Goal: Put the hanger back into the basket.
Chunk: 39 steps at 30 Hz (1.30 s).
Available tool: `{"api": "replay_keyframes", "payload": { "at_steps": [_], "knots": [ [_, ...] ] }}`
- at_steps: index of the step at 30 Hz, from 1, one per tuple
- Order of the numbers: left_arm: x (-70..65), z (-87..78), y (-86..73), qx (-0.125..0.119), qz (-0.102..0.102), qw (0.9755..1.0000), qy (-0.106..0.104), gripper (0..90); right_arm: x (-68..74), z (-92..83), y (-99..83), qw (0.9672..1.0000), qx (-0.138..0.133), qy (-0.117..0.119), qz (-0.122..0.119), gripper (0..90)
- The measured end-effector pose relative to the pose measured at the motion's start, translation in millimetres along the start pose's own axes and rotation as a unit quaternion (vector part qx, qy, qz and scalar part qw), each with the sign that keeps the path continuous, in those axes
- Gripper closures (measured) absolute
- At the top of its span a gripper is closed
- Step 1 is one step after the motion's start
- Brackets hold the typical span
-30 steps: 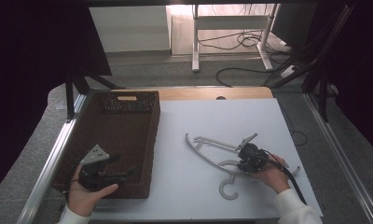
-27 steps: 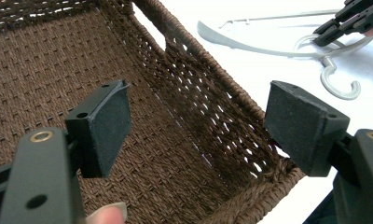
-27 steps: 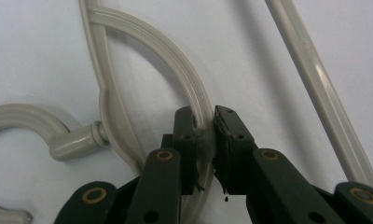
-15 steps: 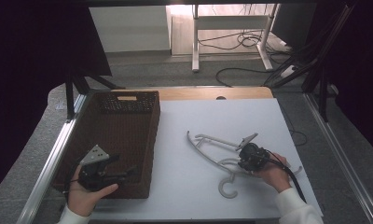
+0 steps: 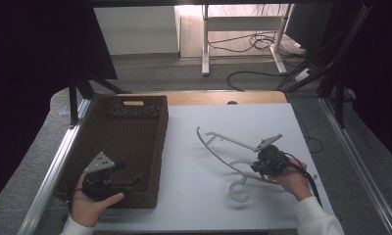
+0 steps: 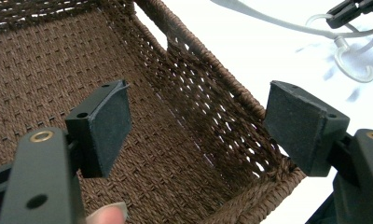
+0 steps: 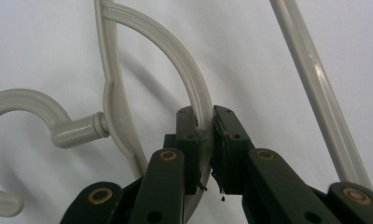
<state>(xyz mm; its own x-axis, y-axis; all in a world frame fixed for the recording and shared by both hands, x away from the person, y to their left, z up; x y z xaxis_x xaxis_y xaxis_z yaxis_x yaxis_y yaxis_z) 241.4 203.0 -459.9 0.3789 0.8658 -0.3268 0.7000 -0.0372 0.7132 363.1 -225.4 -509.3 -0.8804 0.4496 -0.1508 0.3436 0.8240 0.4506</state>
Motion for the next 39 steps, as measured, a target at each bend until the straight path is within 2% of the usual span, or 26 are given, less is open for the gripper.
{"api": "replay_keyframes", "payload": {
  "at_steps": [3,4,6,7,9,10,11,15,16,18,19,20,24,25,26,28,29,30,32,33,34,35,39],
  "knots": [
    [-0.1,-0.1,0.2,-0.001,0.000,1.0000,0.000,22.4,-1.2,-5.6,3.5,0.9996,-0.024,0.005,0.017,81.9],
    [-0.1,-0.2,0.2,-0.001,0.000,1.0000,0.000,22.4,-1.2,-5.6,3.5,0.9996,-0.024,0.005,0.017,81.9],
    [-0.2,-0.1,0.3,-0.001,0.000,1.0000,0.000,22.4,-1.4,-12.1,8.5,0.9986,-0.044,0.010,0.028,81.9],
    [-0.2,-0.1,0.3,-0.001,0.000,1.0000,0.000,22.5,-1.4,-12.1,8.5,0.9986,-0.044,0.010,0.028,81.9],
    [-0.2,0.1,0.4,-0.001,0.001,1.0000,0.000,22.4,-2.8,-22.8,16.8,0.9962,-0.071,0.003,0.050,81.9],
    [-0.3,0.1,0.4,-0.001,0.001,1.0000,0.000,22.4,-2.8,-22.8,16.8,0.9962,-0.071,0.003,0.050,81.9],
    [-0.6,0.1,0.5,-0.001,0.001,1.0000,0.000,22.4,-3.7,-26.8,19.9,0.9950,-0.082,0.002,0.058,81.9],
    [-1.9,-0.4,0.9,-0.002,0.002,1.0000,-0.001,22.5,-4.3,-39.9,34.2,0.9866,-0.134,0.014,0.092,81.8],
    [-2.5,-0.6,1.0,-0.003,0.003,1.0000,0.000,22.4,-3.7,-43.3,40.9,0.9827,-0.152,0.020,0.105,81.8],
    [-2.9,-0.6,1.1,-0.003,0.004,1.0000,-0.001,22.4,-2.7,-44.6,47.0,0.9797,-0.163,0.030,0.114,81.8],
    [-2.9,-0.6,1.1,-0.003,0.004,1.0000,-0.001,22.4,-2.7,-44.6,47.0,0.9797,-0.163,0.030,0.114,81.8],
    [-3.3,-0.7,1.2,-0.003,0.004,1.0000,-0.002,22.4,-2.2,-44.7,50.1,0.9782,-0.168,0.033,0.117,81.8],
    [-4.7,-1.8,2.3,-0.006,0.004,1.0000,-0.002,22.5,-1.9,-45.3,64.0,0.9697,-0.195,0.047,0.139,81.8],
    [-5.3,-1.9,2.5,-0.006,0.005,1.0000,-0.003,22.5,-1.6,-45.5,66.7,0.9666,-0.203,0.055,0.146,81.7],
    [-6.1,-1.9,2.6,-0.006,0.005,1.0000,-0.003,22.5,-1.6,-45.5,66.7,0.9666,-0.203,0.055,0.146,81.7],
    [-8.3,-1.1,2.8,-0.005,0.004,0.9999,-0.009,22.5,-1.0,-46.9,71.5,0.9600,-0.220,0.074,0.156,81.7],
    [-9.8,-0.6,3.1,-0.004,0.003,0.9999,-0.015,22.5,-1.1,-48.5,75.6,0.9548,-0.236,0.080,0.163,81.7],
    [-11.5,-0.1,3.5,-0.004,0.003,0.9998,-0.021,22.5,-1.1,-48.5,75.6,0.9548,-0.236,0.080,0.163,81.7],
    [-15.9,0.7,4.7,-0.004,0.001,0.9994,-0.035,22.6,-1.8,-50.5,79.1,0.9491,-0.250,0.085,0.172,81.8],
    [-18.4,1.3,5.5,-0.004,0.001,0.9992,-0.039,22.6,-2.8,-52.0,82.3,0.9408,-0.266,0.091,0.189,81.8],
    [-20.9,1.8,6.5,-0.004,0.002,0.9991,-0.041,22.6,-3.9,-52.6,83.8,0.9355,-0.276,0.096,0.198,81.7],
    [-23.5,2.7,7.6,-0.005,0.003,0.9990,-0.045,22.6,-3.9,-52.6,83.8,0.9355,-0.276,0.096,0.198,81.7],
    [-36.5,6.7,13.5,-0.005,0.004,0.9979,-0.065,22.6,-8.1,-53.0,89.2,0.9116,-0.318,0.112,0.236,81.7]
  ]
}}
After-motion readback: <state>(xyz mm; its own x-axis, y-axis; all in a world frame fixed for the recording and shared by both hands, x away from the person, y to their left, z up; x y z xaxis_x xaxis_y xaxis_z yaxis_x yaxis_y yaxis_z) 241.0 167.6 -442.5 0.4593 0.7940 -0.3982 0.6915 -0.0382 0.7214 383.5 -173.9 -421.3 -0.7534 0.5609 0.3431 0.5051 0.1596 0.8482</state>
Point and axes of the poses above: each handheld gripper's, and its own axes: z roughly forward along the jaws, y roughly out of its top, x roughly to its left, the point moved 5 cm from there along z, roughly forward along the jaws, and after that the axes turned 13 degrees about -z, right-handed, at the moved point
